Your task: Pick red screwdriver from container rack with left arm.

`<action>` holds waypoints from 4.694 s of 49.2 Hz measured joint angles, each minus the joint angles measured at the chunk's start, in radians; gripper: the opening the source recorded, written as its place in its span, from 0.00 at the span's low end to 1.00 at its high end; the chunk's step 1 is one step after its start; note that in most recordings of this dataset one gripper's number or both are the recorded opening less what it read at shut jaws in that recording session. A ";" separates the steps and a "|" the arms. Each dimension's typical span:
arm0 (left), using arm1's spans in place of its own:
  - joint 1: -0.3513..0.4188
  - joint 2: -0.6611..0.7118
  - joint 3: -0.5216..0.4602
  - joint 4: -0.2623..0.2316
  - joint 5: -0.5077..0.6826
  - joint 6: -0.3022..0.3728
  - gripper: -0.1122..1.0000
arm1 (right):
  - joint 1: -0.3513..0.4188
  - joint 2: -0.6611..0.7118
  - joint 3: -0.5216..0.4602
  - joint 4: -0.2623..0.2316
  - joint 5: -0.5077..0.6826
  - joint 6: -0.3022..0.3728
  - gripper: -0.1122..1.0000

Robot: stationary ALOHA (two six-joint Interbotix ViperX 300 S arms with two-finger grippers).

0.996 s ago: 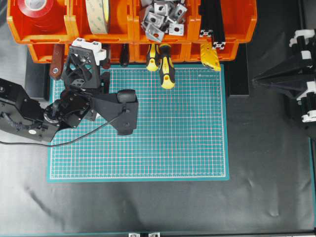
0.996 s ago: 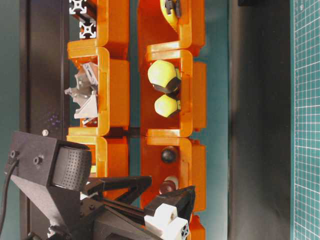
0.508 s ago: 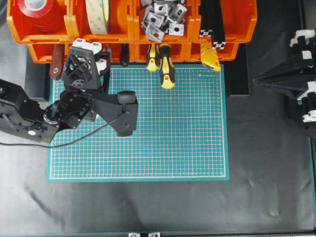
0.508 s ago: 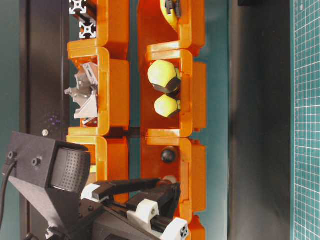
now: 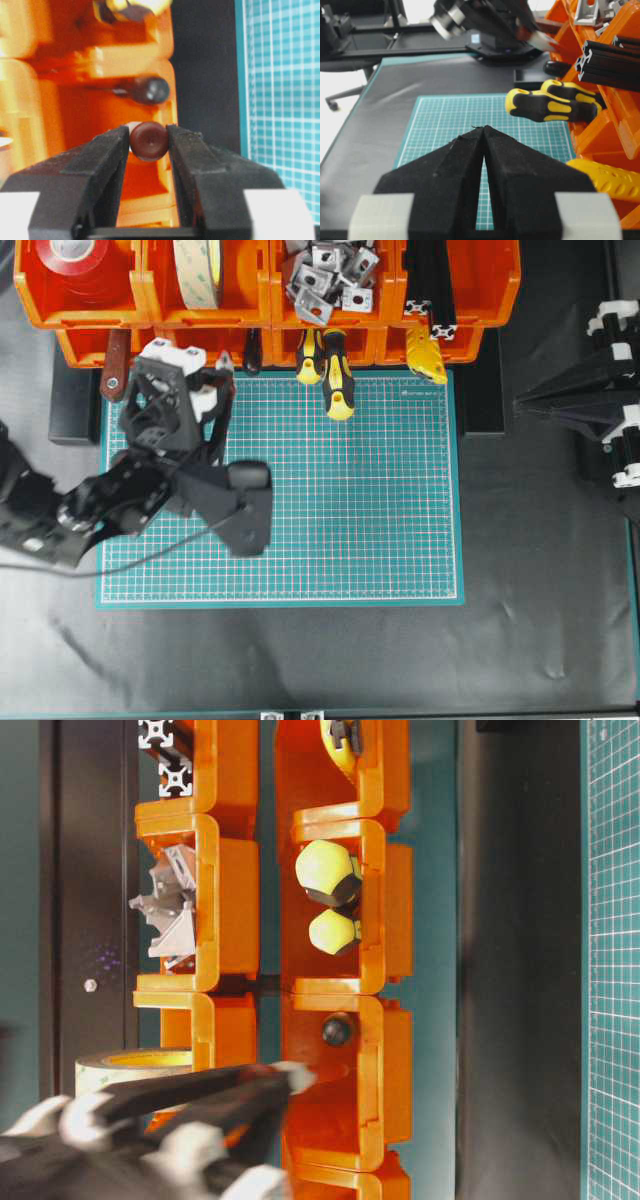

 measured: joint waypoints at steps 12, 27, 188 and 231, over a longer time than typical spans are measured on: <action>-0.127 -0.049 -0.083 0.000 0.141 0.032 0.32 | 0.000 -0.012 0.002 0.000 0.000 0.000 0.10; -0.316 -0.083 -0.202 0.000 0.179 0.144 0.32 | 0.000 -0.048 0.002 0.000 0.012 0.003 0.10; -0.012 -0.589 0.407 -0.002 -0.692 -0.503 0.87 | -0.055 -0.161 -0.048 0.002 0.268 0.156 0.10; 0.002 -1.155 0.666 -0.002 -0.650 -0.577 0.87 | -0.055 -0.161 -0.034 -0.014 0.166 0.146 0.10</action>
